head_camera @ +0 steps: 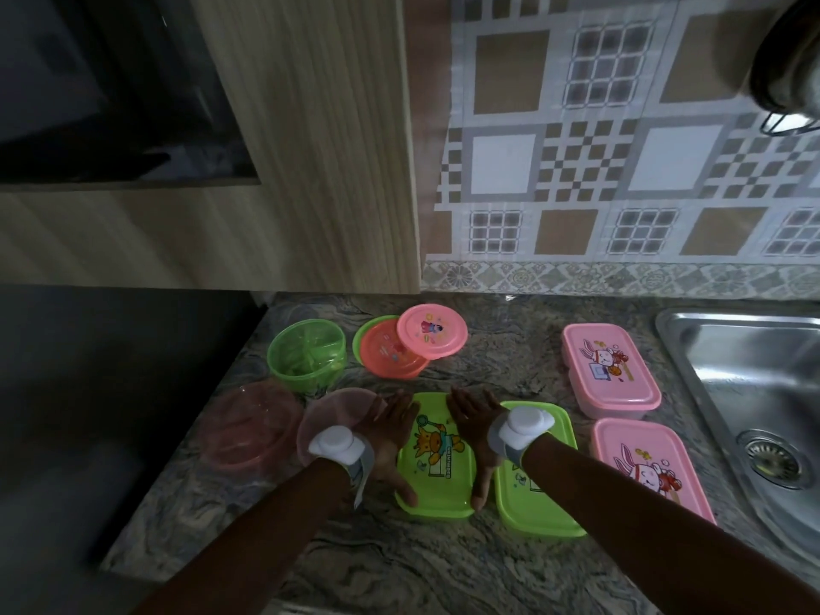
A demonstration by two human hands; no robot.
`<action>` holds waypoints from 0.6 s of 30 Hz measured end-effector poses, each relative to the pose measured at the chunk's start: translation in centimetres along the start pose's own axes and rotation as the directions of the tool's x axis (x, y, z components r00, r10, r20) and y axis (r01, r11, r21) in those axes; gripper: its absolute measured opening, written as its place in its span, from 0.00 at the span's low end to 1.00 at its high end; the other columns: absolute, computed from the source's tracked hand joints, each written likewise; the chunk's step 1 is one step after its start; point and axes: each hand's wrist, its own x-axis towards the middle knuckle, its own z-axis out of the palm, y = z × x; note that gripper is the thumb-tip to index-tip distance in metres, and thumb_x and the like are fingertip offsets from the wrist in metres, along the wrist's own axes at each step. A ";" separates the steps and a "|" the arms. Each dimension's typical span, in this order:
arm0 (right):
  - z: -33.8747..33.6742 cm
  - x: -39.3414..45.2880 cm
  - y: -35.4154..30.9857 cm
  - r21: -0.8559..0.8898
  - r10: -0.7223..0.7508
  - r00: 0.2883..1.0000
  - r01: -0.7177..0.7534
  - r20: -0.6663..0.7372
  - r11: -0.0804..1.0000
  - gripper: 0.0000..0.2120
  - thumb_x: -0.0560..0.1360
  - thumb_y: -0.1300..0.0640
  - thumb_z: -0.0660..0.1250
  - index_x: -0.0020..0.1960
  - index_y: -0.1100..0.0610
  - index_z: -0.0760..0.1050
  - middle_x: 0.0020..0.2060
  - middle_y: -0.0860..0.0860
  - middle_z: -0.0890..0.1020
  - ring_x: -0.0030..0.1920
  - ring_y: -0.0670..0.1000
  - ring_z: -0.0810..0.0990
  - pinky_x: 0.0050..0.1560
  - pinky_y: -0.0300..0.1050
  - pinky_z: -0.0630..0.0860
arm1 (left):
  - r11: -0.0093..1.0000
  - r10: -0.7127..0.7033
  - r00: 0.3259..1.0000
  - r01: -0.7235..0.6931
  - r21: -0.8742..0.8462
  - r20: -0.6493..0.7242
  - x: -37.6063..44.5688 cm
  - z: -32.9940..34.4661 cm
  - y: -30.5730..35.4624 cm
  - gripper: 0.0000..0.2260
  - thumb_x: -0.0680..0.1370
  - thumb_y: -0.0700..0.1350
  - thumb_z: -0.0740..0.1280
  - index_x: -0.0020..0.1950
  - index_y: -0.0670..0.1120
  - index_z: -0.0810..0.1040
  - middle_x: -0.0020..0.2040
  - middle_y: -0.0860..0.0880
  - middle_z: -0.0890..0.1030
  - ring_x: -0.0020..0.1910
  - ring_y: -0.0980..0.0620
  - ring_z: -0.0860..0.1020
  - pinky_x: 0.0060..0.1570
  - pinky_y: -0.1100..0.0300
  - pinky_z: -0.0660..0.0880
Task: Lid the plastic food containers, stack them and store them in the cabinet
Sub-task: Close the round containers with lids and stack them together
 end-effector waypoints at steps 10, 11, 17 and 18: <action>-2.8 2.7 3.9 0.274 0.057 0.998 -0.050 -0.016 0.960 0.58 0.67 0.24 0.61 0.80 0.56 0.36 0.79 0.55 0.43 0.79 0.56 0.43 0.76 0.62 0.38 | 0.997 0.010 0.985 -0.023 -0.075 -0.172 2.2 -2.7 -0.8 0.59 0.60 0.77 0.69 0.80 0.45 0.53 0.81 0.47 0.50 0.80 0.42 0.49 0.76 0.35 0.56; -3.2 3.4 4.8 0.313 0.087 0.993 -0.057 -0.084 0.948 0.54 0.70 0.25 0.58 0.80 0.55 0.38 0.79 0.54 0.44 0.79 0.55 0.44 0.76 0.63 0.37 | 0.992 -0.024 0.983 0.001 -0.123 -0.183 3.0 -3.6 -1.4 0.57 0.62 0.75 0.69 0.80 0.45 0.54 0.81 0.46 0.52 0.80 0.41 0.50 0.75 0.34 0.56; -2.5 9.4 9.3 0.297 0.227 0.947 -0.155 -0.228 0.942 0.52 0.72 0.33 0.66 0.81 0.55 0.41 0.80 0.53 0.48 0.79 0.52 0.46 0.70 0.72 0.35 | 0.971 -0.147 0.974 0.109 -0.214 -0.170 9.0 -7.6 -6.2 0.55 0.68 0.66 0.74 0.81 0.42 0.48 0.82 0.42 0.50 0.81 0.41 0.48 0.79 0.46 0.51; -2.1 10.5 9.9 0.284 0.242 0.938 -0.168 -0.249 0.944 0.53 0.71 0.32 0.67 0.81 0.54 0.41 0.80 0.52 0.48 0.79 0.52 0.47 0.70 0.73 0.35 | 0.973 -0.154 0.966 0.111 -0.202 -0.209 9.9 -7.6 -7.0 0.53 0.68 0.63 0.76 0.81 0.44 0.50 0.81 0.42 0.54 0.81 0.42 0.51 0.79 0.48 0.53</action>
